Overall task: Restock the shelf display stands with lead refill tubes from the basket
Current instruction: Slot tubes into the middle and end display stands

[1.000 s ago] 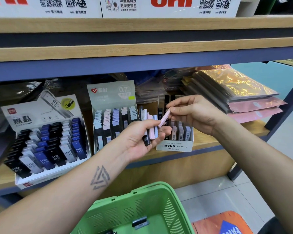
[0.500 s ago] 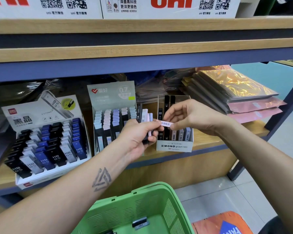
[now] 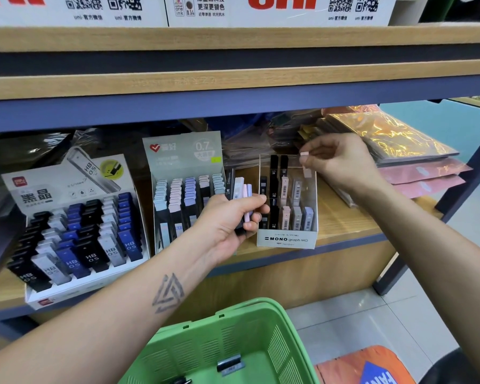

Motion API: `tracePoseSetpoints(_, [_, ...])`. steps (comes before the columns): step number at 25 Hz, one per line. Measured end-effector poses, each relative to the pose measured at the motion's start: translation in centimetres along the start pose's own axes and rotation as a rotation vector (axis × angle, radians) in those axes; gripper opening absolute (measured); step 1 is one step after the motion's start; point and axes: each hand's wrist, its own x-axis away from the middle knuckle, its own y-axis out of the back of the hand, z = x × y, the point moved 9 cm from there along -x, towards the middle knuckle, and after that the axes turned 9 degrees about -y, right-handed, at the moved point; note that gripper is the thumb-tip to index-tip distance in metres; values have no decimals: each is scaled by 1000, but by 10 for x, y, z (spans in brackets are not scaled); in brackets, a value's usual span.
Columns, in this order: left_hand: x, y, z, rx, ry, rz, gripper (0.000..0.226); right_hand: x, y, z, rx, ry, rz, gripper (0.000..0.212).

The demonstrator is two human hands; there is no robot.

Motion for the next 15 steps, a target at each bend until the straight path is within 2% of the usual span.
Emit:
tracePoseSetpoints(4, [0,-2,2,-8,5,9,5,-3,-3,-2,30,4,-31,15])
tracePoseSetpoints(10, [0,-4,3,-9,15,26,5,-2,-31,-2,359,128,-6,13])
tracePoseSetpoints(15, [-2,-3,2,-16,14,35,5,1,-46,-4,504,194,-8,4])
